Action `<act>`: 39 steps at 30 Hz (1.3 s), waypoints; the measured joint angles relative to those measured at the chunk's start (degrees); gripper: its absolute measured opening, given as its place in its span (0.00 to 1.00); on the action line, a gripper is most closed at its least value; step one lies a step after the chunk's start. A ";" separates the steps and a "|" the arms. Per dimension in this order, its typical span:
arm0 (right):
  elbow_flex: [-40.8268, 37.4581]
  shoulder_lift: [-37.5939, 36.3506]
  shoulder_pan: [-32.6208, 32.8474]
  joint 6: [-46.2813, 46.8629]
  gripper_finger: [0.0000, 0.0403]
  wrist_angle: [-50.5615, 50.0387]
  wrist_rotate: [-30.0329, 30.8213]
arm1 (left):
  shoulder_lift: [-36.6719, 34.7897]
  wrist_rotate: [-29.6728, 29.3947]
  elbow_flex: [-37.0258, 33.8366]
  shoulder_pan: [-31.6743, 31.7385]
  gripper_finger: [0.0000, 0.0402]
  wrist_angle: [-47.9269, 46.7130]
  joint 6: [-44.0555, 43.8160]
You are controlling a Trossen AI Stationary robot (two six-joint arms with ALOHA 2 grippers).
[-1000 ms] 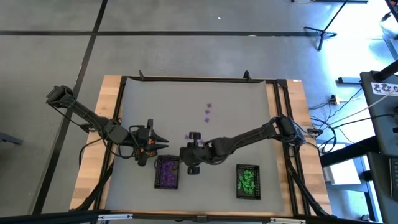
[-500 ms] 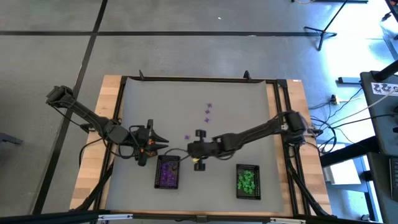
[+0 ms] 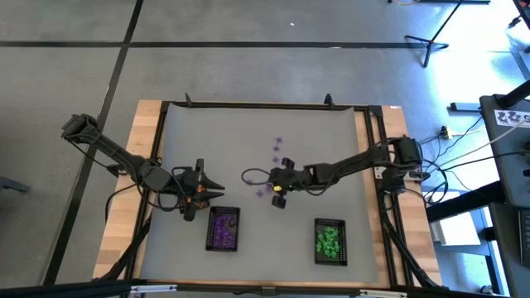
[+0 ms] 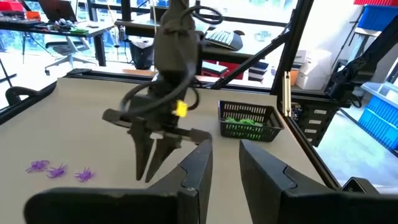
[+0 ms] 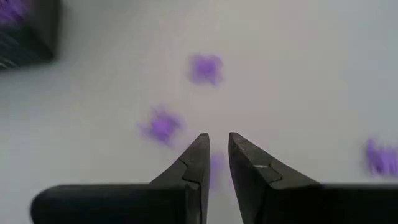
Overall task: Sort Halloween decoration
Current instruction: Put the purple spider toy into the bottom left black basket
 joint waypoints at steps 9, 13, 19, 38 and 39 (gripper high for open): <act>-0.41 2.09 -0.51 2.59 0.35 0.56 -1.11 | 0.02 0.02 0.00 0.00 0.19 0.00 0.00; -0.39 2.93 -0.70 3.39 0.46 0.42 -0.63 | 0.01 0.04 0.00 0.00 0.19 -0.03 0.00; -0.37 4.87 -0.54 4.95 0.52 0.48 -0.79 | 0.02 0.08 0.00 0.00 0.19 -0.02 0.00; -0.22 7.69 -0.53 7.48 0.13 2.23 -3.29 | 0.02 0.11 0.00 0.00 0.19 -0.02 0.00; -0.15 7.66 -0.54 7.49 0.08 2.34 -3.67 | 0.02 0.11 0.00 0.00 0.19 0.00 0.00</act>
